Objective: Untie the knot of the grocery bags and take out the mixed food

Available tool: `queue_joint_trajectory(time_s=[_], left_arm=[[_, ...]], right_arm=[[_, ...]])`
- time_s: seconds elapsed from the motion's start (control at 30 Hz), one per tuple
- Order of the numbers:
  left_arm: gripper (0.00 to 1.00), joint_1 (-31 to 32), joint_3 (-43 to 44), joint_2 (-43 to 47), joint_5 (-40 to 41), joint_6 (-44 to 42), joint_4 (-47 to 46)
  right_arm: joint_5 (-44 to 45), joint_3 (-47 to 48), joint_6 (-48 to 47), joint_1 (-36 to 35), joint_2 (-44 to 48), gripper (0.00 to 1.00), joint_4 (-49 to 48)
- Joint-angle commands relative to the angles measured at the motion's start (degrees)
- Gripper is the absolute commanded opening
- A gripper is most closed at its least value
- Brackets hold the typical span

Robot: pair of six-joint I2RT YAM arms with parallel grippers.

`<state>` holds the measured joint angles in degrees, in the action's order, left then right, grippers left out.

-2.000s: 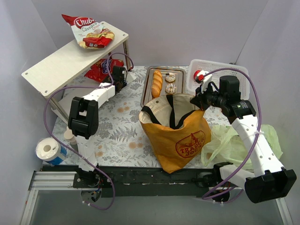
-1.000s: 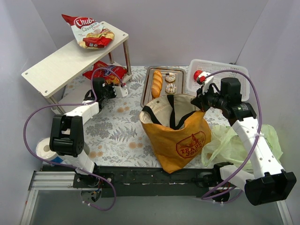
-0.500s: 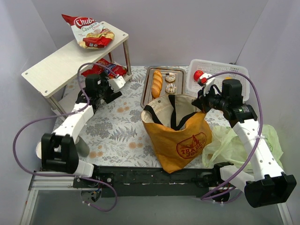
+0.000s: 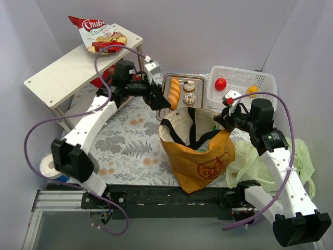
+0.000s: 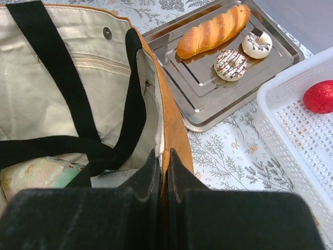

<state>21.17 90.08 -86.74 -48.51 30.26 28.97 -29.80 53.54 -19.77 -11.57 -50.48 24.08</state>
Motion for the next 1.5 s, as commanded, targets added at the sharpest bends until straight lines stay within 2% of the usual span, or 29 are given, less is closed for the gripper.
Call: queue_joint_trajectory(time_s=[0.0, 0.17, 0.27, 0.3, 0.33, 0.37, 0.4, 0.47, 0.5, 0.57, 0.63, 0.67, 0.7, 0.77, 0.83, 0.93, 1.03, 1.07, 1.17, 1.23, 1.3, 1.4, 1.47], left_arm=[[0.98, 4.7, 1.2, -7.6, 0.3, 2.4, 9.4], [0.98, 7.8, 2.1, -13.4, 6.0, 0.2, 10.8], [0.86, 7.9, 4.6, -16.6, 5.5, -1.0, 12.9], [0.58, 7.9, 5.4, -17.6, 3.8, -2.4, 14.1], [0.40, 8.0, 6.5, -18.5, 1.3, -3.7, 17.3], [0.17, 7.9, 8.5, -19.8, -3.6, -4.4, 18.5], [0.00, 7.9, 9.1, -19.7, -5.9, -4.4, 18.9], [0.00, 8.4, 10.3, -19.1, -9.7, -4.0, 18.1], [0.00, 8.4, 13.2, -18.6, -10.3, -2.9, 17.8], [0.00, 8.7, 16.9, -19.0, -11.6, -0.5, 16.7], [0.00, 9.1, 22.8, -19.4, -11.8, 1.3, 15.9], [0.00, 9.7, 24.5, -19.4, -11.5, 1.6, 15.7], [0.00, 9.9, 26.4, -19.4, -10.9, 2.3, 15.3], [0.00, 11.1, 27.3, -19.1, -10.0, 3.7, 14.4], [0.00, 12.2, 26.5, -18.0, -8.3, 4.0, 14.1], [0.00, 13.6, 23.2, -16.0, -8.1, 4.5, 13.3], [0.00, 14.9, 20.2, -14.1, -7.6, 4.6, 12.9], [0.00, 15.4, 19.5, -12.7, -7.0, 4.3, 12.9], [0.00, 15.7, 16.6, -10.7, -5.8, 3.9, 12.5], [0.00, 15.7, 15.8, -10.4, -4.6, 2.4, 13.7], [0.00, 15.7, 15.1, -10.1, -3.5, 0.8, 14.4], [0.00, 15.5, 12.2, -8.6, -2.3, -0.4, 12.6], [0.00, 15.1, 9.5, -7.1, -2.4, -1.1, 10.5]], right_arm=[[-1.1, -0.5, -1.1, 0.4, 0.3, 0.01, -3.4], [-1.1, -1.5, -1.1, 0.4, 1.8, 0.01, -4.0], [-0.7, -1.5, -1.0, 0.3, 2.0, 0.01, -4.2], [-0.7, -1.4, -1.1, 0.4, 2.0, 0.01, -4.2], [-0.2, -1.2, -1.4, 0.4, 2.0, 0.01, -4.3], [2.9, -0.5, -1.3, 0.4, 2.3, 0.25, -5.6], [4.9, 1.1, -1.0, 0.4, 2.4, 0.37, -6.8], [4.3, 6.0, -2.3, 0.3, 1.0, 0.57, -8.1], [2.1, 13.3, -2.6, 0.3, 0.0, 0.60, -7.9], [-4.0, 20.1, -1.3, 0.1, -4.2, 0.63, -6.6], [-7.4, 26.1, 0.0, -0.3, -6.3, 0.59, -4.3], [-10.9, 26.6, -0.5, -0.6, -6.8, 0.52, -3.6], [-12.3, 26.2, -1.4, -1.9, -6.6, 0.50, -1.9], [-14.4, 22.8, -6.1, -4.2, -4.6, 0.44, 0.3], [-14.1, 20.1, -11.2, -10.5, -3.5, 0.35, 7.1], [-12.2, 13.0, -18.4, -15.2, 0.4, 0.29, 14.4], [-5.1, 5.4, -24.4, -17.4, 4.3, 0.28, 19.1], [-3.6, -0.3, -25.7, -18.0, 5.5, 0.28, 20.0], [0.6, -9.6, -28.3, -19.9, 9.2, 0.27, 24.1], [2.0, -12.0, -33.5, -20.1, 11.6, 0.25, 25.9], [3.1, -12.2, -33.9, -20.2, 12.0, 0.25, 27.0], [-2.1, -6.9, -39.1, -20.2, 10.1, 0.22, 34.2], [-3.2, -3.5, -38.0, -20.2, 10.1, 0.19, 33.2]])
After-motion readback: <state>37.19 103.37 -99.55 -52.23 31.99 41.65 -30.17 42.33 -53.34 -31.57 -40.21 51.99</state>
